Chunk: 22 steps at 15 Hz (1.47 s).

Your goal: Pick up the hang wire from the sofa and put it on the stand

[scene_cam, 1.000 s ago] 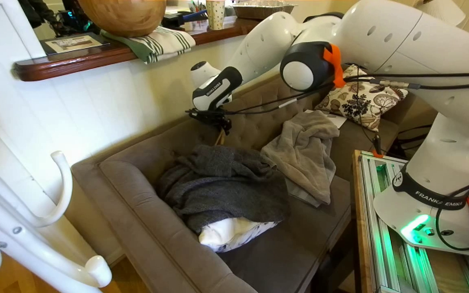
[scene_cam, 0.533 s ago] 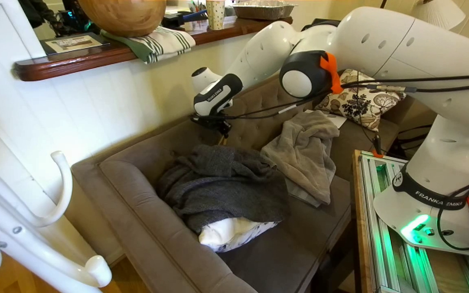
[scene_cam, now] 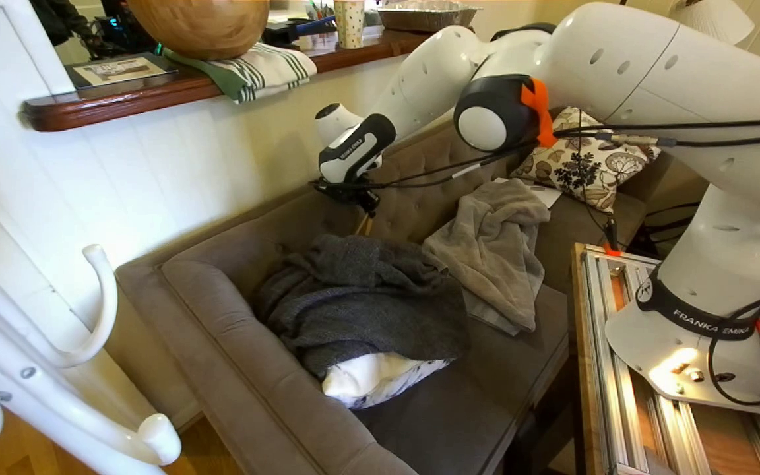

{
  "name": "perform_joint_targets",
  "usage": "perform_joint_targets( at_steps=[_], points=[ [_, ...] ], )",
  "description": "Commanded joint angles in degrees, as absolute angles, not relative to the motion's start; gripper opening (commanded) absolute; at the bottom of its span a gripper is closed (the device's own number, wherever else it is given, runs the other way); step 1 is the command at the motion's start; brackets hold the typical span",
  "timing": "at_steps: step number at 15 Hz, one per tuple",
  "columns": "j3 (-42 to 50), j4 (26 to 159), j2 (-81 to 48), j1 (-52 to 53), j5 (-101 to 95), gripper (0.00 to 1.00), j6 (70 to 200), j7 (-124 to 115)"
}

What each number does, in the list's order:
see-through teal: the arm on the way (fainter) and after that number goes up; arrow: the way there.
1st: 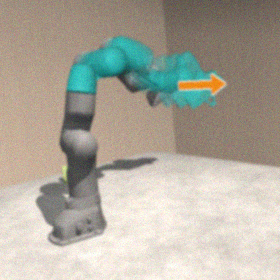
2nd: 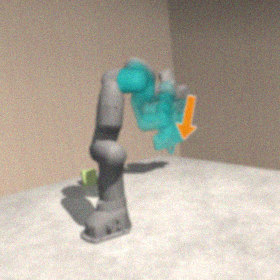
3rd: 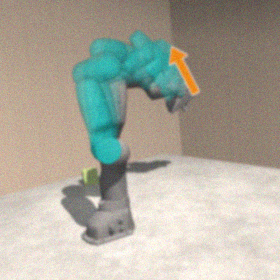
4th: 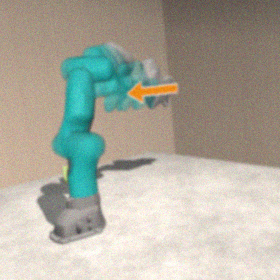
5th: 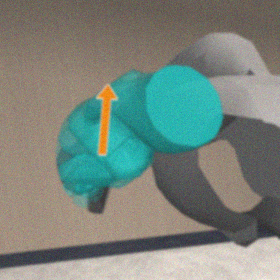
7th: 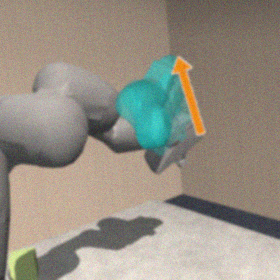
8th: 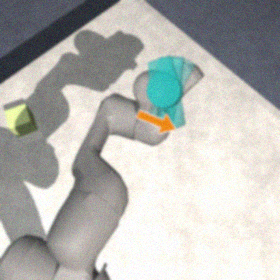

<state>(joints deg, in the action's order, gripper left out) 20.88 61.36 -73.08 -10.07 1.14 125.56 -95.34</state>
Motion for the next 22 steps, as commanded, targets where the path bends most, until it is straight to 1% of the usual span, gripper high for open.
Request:
perform_joint_targets(
  at_steps=[1,6,11,12,13,14,17,18,20,22],
  points=[
    [25.85,71.35,-66.05,-8.29,-0.09,0.04,133.33,-99.32],
    [33.07,81.70,-59.22,-4.99,-1.37,0.04,138.99,-99.17],
    [40.60,91.63,-53.04,0.74,-2.23,0.04,146.13,-98.46],
    [39.18,93.48,-50.64,-0.25,-3.49,0.04,148.28,-98.23],
    [37.48,87.34,-55.04,-2.43,-3.55,0.04,140.51,-95.66],
    [37.36,88.43,-53.99,-2.37,-4.12,0.15,140.39,-95.03],
    [36.92,88.33,-54.25,-2.71,-4.29,0.15,140.25,-94.97],
    [36.88,88.33,-54.28,-2.71,-4.28,0.04,140.25,-94.97],
    [35.71,89.03,-53.03,-2.76,-3.60,0.04,142.62,-94.97],
    [36.43,90.84,-50.59,-1.59,-4.29,0.04,147.19,-95.11]
  ],
)
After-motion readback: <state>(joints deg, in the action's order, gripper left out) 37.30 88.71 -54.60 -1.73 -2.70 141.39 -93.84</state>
